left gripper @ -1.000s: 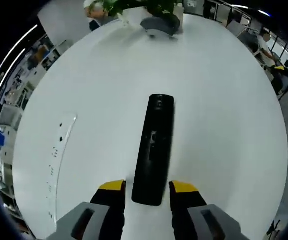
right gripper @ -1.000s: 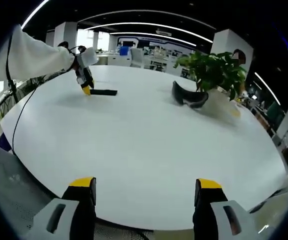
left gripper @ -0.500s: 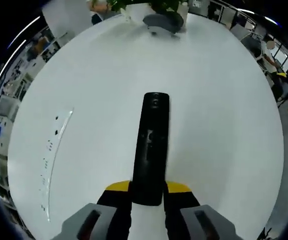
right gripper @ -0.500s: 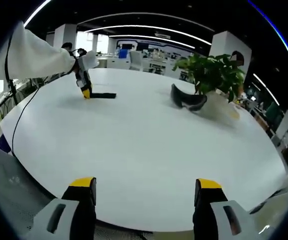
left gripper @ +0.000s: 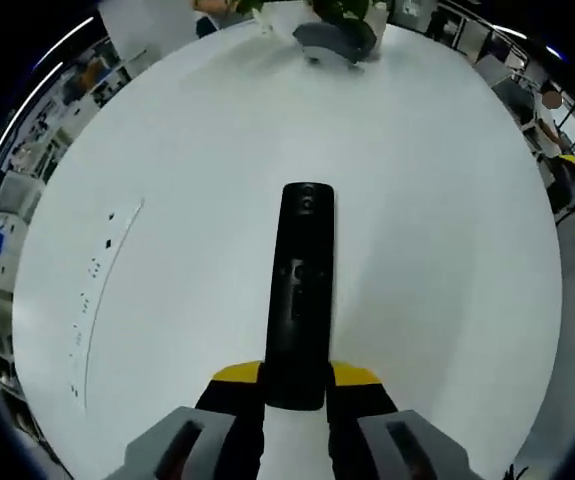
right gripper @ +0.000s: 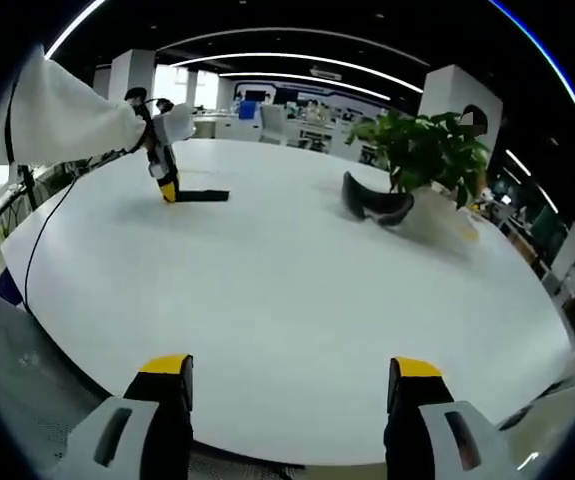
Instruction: Press the specified remote control buttons in sequence, fully releasing each button before pressing the next.
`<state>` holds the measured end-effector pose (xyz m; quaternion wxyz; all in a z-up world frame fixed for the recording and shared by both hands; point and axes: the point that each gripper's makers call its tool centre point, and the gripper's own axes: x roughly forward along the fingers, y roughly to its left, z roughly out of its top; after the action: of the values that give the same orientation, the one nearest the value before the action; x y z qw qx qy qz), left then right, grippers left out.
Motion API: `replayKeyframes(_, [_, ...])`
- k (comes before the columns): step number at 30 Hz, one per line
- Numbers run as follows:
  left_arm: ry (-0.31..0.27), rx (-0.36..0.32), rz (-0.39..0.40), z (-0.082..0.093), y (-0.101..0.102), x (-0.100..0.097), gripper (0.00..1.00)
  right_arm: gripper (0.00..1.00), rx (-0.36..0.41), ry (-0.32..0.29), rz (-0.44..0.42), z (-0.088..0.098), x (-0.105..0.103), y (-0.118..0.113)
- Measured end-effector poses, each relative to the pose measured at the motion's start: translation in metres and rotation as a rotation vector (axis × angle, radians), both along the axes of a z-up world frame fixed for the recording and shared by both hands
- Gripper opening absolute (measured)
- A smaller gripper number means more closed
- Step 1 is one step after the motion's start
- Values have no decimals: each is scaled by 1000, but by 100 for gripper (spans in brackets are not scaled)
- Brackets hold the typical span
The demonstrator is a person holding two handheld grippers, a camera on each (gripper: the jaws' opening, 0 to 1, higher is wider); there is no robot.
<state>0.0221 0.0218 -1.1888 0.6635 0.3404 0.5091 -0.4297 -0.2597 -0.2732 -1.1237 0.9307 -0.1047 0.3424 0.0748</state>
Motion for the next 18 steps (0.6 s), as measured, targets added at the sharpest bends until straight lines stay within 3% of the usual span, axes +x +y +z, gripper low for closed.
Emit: replayKeyframes(18, [13, -26, -51, 7, -7, -62, 21, 76, 5, -12, 12, 3, 0, 3])
